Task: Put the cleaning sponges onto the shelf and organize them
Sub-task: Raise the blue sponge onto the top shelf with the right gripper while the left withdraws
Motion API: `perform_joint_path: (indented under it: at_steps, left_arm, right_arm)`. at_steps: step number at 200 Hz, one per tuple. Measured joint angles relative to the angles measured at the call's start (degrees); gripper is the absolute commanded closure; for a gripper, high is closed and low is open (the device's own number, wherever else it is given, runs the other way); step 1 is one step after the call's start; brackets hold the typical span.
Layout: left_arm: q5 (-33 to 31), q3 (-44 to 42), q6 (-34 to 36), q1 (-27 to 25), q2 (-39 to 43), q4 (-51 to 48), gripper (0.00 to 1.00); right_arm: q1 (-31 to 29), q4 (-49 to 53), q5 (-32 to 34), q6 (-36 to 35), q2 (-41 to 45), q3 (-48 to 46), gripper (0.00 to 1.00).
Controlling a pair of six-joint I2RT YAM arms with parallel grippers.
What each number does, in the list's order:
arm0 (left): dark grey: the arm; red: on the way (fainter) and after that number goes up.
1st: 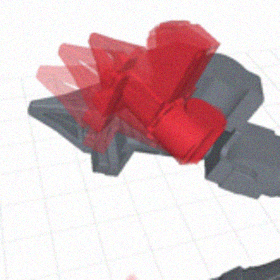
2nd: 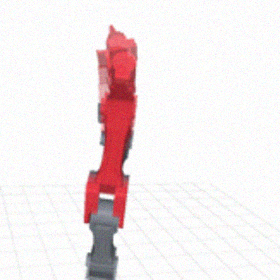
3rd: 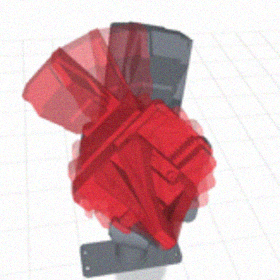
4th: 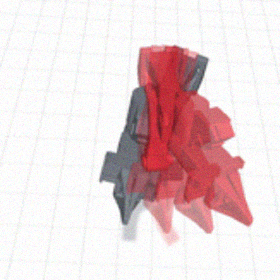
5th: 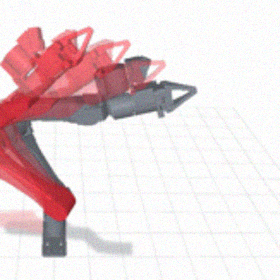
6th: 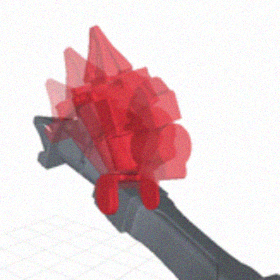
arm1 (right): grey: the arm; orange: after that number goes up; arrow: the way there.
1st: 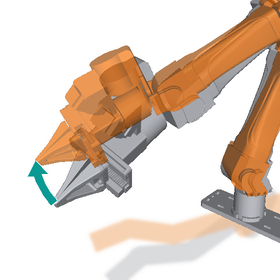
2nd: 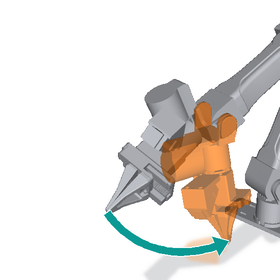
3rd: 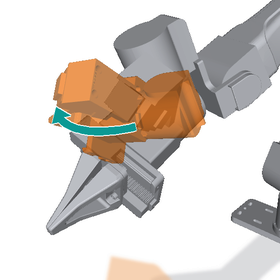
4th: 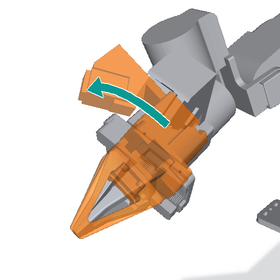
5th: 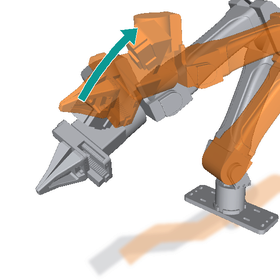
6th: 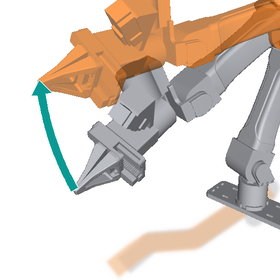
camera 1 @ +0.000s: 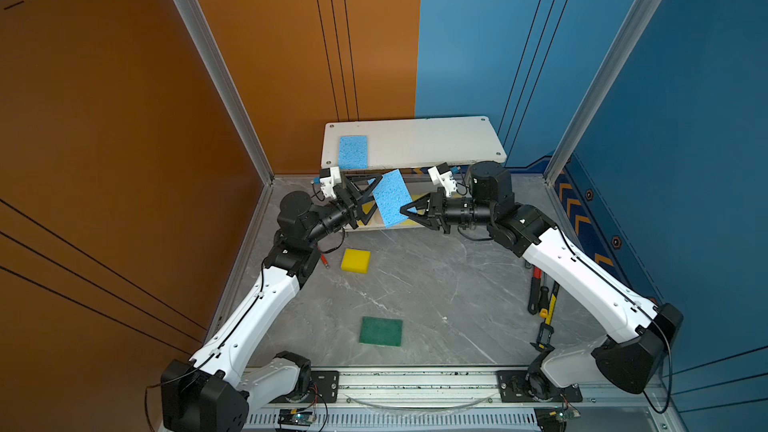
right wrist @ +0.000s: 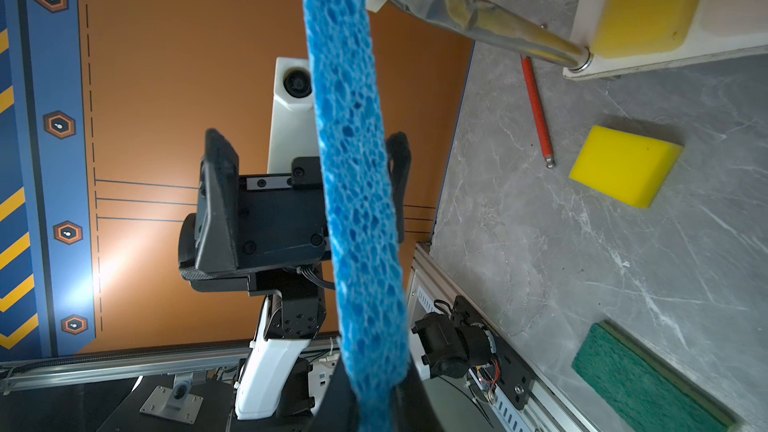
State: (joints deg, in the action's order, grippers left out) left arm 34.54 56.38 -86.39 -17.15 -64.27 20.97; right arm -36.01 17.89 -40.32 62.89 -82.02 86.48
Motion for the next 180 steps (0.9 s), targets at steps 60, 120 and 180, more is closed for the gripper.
perform_joint_path:
  at_steps: [60,120,180]
  left_arm:
    - [-5.2,8.63,17.2,2.49,7.74,-32.72,0.02]
    - [-11.23,7.45,25.7,8.2,17.14,-56.28,0.02]
    - [-10.86,4.96,27.28,12.92,19.61,-63.23,0.02]
  right_arm:
    - [4.35,-2.54,3.41,0.2,-4.63,9.86,0.88]
    - [5.81,-4.02,8.15,1.97,-20.17,25.64,0.88]
    - [5.79,-3.76,10.21,3.15,-28.2,31.74,0.88]
